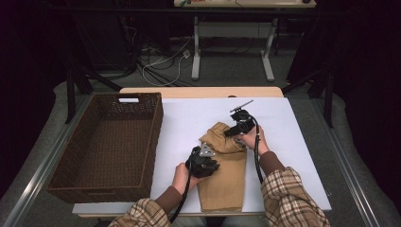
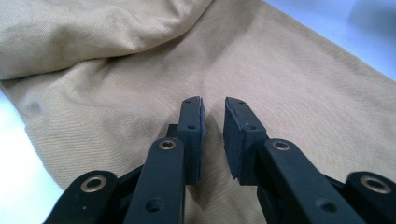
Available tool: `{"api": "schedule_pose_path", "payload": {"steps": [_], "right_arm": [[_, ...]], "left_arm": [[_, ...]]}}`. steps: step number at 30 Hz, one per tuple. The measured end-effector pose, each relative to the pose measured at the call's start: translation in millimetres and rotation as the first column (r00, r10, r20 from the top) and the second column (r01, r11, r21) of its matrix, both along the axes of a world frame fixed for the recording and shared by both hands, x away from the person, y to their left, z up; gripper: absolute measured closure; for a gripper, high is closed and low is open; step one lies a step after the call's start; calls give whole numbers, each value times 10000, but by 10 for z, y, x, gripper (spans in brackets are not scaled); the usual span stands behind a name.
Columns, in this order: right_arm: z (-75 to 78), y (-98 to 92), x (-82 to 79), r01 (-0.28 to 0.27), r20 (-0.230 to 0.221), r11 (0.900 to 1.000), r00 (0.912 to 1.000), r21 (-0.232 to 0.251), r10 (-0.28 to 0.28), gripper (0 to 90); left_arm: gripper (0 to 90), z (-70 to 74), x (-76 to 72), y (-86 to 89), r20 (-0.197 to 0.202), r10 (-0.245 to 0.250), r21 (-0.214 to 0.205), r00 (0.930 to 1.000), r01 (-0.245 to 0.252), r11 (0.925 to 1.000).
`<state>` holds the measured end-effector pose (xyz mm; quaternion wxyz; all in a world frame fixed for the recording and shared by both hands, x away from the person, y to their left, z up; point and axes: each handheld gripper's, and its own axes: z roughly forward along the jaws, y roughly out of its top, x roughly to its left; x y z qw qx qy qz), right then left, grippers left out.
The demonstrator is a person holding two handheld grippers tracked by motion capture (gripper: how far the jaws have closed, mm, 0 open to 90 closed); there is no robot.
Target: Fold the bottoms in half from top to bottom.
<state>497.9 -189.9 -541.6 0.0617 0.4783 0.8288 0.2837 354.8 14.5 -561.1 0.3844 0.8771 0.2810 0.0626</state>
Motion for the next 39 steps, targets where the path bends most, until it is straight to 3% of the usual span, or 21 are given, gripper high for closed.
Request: {"api": "schedule_pose_path", "payload": {"steps": [6, 13, 17, 22, 29, 39], "right_arm": [[-4, -48, 4, 84, 50, 9992, 10000, 388, -86, 657], [59, -6, -18, -42, 342, 9999, 9994, 133, 38, 738], [141, 9, -52, -142, 780, 9998, 9969, 101, 134, 749], [329, 37, -133, -425, 1795, 9989, 9827, -199, 454, 750], [525, 40, -261, -919, 2647, 9954, 9596, -259, 955, 743], [603, 19, -386, -1450, 3066, 9890, 9405, -276, 1464, 742]], "left_arm": [[766, 0, -2, -1, 7, 13, -3, 10000, -13, 10000], [767, 0, 1, 2, 10, -15, 1, 10000, 15, 10000], [766, -2, 1, 2, -20, 5, -32, 10000, -5, 10000], [766, -1, -1, 1, -16, 9, -35, 10000, -9, 10000], [765, -3, 1, 5, 17, -31, -37, 10000, 31, 10000], [762, -2, 2, 6, -8, -44, -55, 10000, 44, 10000]]}}
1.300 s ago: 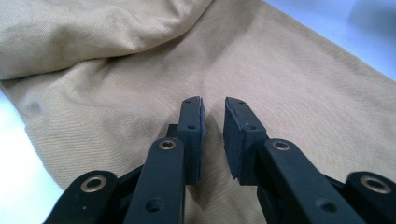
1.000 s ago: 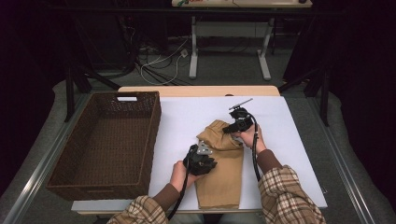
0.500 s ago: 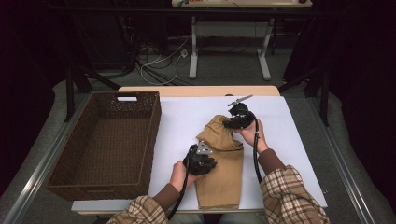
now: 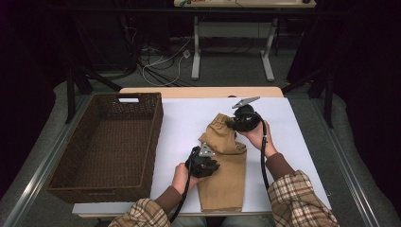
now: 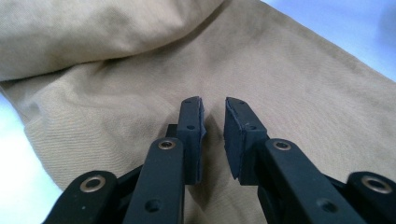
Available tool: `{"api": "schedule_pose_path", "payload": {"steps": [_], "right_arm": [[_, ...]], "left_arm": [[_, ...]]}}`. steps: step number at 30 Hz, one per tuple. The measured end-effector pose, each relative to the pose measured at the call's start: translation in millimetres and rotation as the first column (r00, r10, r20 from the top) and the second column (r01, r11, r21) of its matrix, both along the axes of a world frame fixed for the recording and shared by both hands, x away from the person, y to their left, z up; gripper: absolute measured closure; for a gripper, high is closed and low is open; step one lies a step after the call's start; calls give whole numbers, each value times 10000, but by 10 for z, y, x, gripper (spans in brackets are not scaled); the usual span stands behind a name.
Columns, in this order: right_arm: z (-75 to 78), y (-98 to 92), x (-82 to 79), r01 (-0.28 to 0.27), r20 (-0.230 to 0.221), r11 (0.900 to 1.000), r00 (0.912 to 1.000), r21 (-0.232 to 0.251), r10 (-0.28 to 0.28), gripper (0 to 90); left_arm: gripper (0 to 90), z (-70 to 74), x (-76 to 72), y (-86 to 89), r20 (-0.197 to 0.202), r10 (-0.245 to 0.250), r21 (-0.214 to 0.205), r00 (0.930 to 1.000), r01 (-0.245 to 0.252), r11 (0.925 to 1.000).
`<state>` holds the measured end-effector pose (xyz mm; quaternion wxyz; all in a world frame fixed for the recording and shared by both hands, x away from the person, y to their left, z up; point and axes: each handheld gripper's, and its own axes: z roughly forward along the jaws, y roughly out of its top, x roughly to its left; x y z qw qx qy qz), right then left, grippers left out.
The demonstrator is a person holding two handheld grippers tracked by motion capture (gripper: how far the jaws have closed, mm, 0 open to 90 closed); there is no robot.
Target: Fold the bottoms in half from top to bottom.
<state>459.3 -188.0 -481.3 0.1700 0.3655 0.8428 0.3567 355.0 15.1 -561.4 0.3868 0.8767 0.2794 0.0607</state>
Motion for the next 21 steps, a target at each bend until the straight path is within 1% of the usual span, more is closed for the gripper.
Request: {"api": "schedule_pose_path", "payload": {"steps": [9, 15, 21], "right_arm": [[0, -14, -135, -472, 223, 9989, 9986, 66, 470, 742], [26, -18, -250, -905, 462, 9958, 9949, 98, 900, 743], [23, -37, -350, -1169, 599, 9930, 9915, 186, 1156, 747]], "left_arm": [[757, 0, 3, 3, -18, -44, -19, 10000, 43, 10000], [744, 3, 5, 4, -26, -117, -4, 9999, 117, 9999], [727, 6, 9, 5, -65, -187, -6, 9998, 187, 9998]]}}
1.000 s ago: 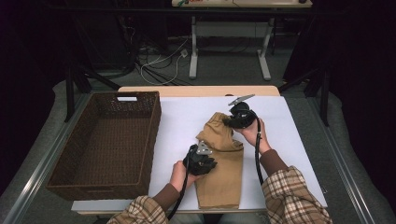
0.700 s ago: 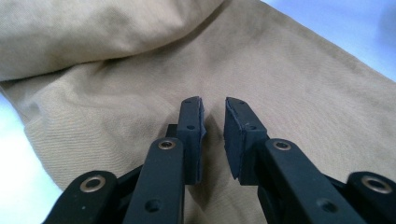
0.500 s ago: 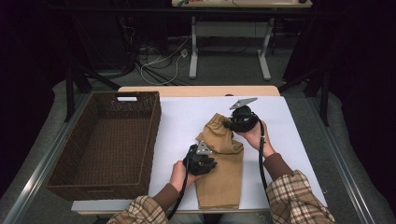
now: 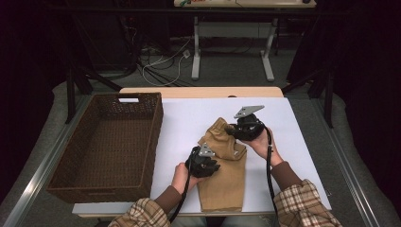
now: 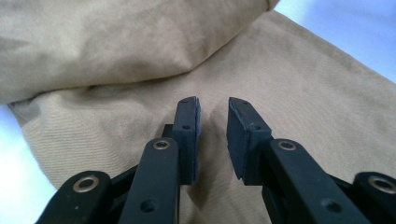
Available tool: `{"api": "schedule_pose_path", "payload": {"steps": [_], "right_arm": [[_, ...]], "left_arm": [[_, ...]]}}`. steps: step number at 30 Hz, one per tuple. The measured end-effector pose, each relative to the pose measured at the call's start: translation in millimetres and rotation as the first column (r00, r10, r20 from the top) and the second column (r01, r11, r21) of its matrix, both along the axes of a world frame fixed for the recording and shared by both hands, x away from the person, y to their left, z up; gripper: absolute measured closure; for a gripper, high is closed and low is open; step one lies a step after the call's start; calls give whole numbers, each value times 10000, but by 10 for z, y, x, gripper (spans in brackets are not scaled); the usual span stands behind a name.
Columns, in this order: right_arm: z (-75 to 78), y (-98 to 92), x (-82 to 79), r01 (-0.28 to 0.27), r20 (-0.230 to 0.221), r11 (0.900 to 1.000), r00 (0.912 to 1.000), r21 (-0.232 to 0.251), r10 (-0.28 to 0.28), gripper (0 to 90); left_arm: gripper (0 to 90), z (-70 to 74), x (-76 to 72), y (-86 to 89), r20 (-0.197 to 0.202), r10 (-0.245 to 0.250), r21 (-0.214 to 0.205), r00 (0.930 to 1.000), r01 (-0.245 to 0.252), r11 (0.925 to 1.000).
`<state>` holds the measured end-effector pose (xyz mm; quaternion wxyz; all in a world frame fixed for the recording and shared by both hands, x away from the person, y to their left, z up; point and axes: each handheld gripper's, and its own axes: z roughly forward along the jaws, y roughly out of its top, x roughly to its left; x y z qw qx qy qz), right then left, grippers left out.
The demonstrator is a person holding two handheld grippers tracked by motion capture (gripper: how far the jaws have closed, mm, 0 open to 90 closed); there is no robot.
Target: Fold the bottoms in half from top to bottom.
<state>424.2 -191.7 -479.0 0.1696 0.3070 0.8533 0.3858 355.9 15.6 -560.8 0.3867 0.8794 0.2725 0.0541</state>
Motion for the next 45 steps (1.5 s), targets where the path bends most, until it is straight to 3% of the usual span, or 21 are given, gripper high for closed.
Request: {"api": "schedule_pose_path", "payload": {"steps": [11, 13, 19, 24, 34, 37, 45], "right_arm": [[-42, -18, -132, -194, 244, 9997, 9995, 145, 190, 772], [-46, -26, -148, -212, 251, 9996, 9995, 186, 207, 773], [-49, -34, -214, -378, 466, 9990, 9982, 221, 367, 773], [-43, -29, -250, -456, 542, 9989, 9975, 145, 448, 773], [-36, -15, -335, -693, 712, 9976, 9951, -7, 692, 772], [-31, -14, -365, -749, 694, 9972, 9948, -25, 749, 772], [-46, -13, -451, -905, 817, 9959, 9925, -39, 905, 770]], "left_arm": [[673, 11, -6, -4, -107, -107, -10, 9999, 107, 9999], [625, 24, -8, -9, -192, -194, 21, 9996, 195, 9998], [417, 133, -75, -4, -438, -570, 631, 9974, 597, 9962], [343, 207, -128, 79, -518, -760, 710, 9958, 796, 9943], [240, 334, -70, 226, -78, -64, 319, 9999, 66, 9995], [171, 344, -37, 239, 39, 85, 253, 10000, -86, 9996], [121, 432, 99, 250, 479, 583, -221, 9972, -573, 9981]]}}
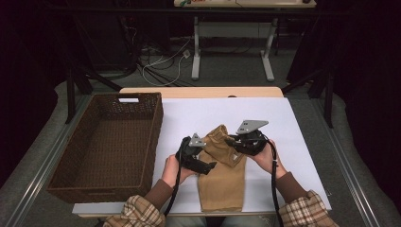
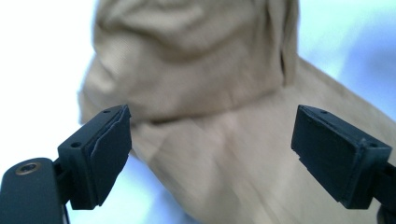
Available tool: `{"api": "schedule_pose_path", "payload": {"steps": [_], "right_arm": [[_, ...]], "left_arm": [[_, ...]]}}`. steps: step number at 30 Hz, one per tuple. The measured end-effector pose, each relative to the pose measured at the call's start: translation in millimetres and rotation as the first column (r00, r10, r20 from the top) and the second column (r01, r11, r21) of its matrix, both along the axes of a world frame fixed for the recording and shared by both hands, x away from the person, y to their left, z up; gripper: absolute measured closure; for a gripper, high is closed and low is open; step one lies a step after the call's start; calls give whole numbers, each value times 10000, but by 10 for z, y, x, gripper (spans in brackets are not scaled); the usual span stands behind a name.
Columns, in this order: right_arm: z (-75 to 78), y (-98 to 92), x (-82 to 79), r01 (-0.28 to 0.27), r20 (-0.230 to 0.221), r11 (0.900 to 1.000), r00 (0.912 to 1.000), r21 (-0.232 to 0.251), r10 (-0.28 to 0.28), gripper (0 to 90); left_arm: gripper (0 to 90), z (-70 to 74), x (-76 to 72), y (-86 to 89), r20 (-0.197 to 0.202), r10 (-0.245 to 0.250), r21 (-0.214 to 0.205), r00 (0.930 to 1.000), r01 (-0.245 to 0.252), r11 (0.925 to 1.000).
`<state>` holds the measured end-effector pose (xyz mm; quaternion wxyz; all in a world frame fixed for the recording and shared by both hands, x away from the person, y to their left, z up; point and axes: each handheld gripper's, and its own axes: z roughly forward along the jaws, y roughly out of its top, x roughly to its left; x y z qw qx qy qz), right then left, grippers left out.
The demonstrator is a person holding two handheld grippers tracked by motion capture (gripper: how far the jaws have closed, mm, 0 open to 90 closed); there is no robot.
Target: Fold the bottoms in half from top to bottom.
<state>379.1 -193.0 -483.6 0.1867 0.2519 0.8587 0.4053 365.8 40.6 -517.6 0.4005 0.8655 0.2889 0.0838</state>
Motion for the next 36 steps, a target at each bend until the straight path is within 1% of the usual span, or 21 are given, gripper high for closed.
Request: {"api": "schedule_pose_path", "payload": {"steps": [2, 4, 6, 7, 9, 12, 16, 17, 20, 21, 25, 28, 30, 31, 33, 36], "right_arm": [[-3, 1, -17, -26, -14, 10000, 10000, -44, 26, 771], [-7, 0, -40, -122, -43, 9999, 9999, -30, 122, 771], [-19, 3, -63, -120, 37, 9999, 9999, -32, 121, 771], [-26, 3, -72, -167, 15, 9999, 9999, -32, 167, 771], [-38, 9, -95, -151, 72, 9999, 9999, -79, 152, 772], [-37, 15, -111, -188, 87, 9997, 9998, -126, 189, 773], [-34, 25, -127, -247, 133, 9996, 9996, -164, 249, 774], [-34, 30, -133, -277, 145, 9995, 9995, -175, 280, 774], [-26, 46, -156, -371, 211, 9991, 9991, -227, 376, 774], [-23, 50, -162, -426, 228, 9988, 9988, -247, 431, 775], [-20, 71, -199, -531, 272, 9982, 9982, -297, 539, 775], [-14, 81, -233, -673, 301, 9971, 9972, -343, 684, 775], [-14, 88, -252, -783, 300, 9963, 9964, -345, 793, 776], [-15, 94, -262, -821, 313, 9959, 9960, -386, 833, 776], [-17, 102, -275, -885, 348, 9953, 9953, -394, 899, 775], [-24, 105, -292, -966, 302, 9945, 9947, -398, 978, 769]], "left_arm": [[129, 20, 31, 6, 136, 9, -93, 9999, -8, 10000], [154, 22, 48, 12, 178, 33, -131, 9998, -31, 9999], [163, 16, 58, 11, 152, -17, -139, 9999, 19, 9999], [166, 13, 62, 7, 189, -21, -73, 9998, 23, 10000], [191, 2, 74, -5, 157, -47, -91, 9999, 49, 9999], [232, -6, 101, -11, 182, -69, -7, 9998, 69, 10000], [275, 6, 148, -3, 281, -3, -126, 9996, 7, 9999], [284, 9, 157, -1, 291, 79, -161, 9995, -74, 9998], [285, 18, 166, 3, 387, 156, -97, 9991, -153, 9998], [285, 24, 165, -2, 490, 204, -59, 9986, -202, 9998], [282, 35, 165, -27, 696, 282, 56, 9972, -287, 9996], [291, 28, 173, -27, 716, 274, 101, 9971, -282, 9996], [336, 24, 170, -30, 779, 251, 104, 9966, -260, 9996], [380, 20, 163, -33, 830, 197, 97, 9964, -206, 9997], [473, 5, 147, -43, 966, 98, 217, 9953, -119, 9997], [607, -29, 132, -48, 1095, 180, 153, 9938, -198, 9997]]}}
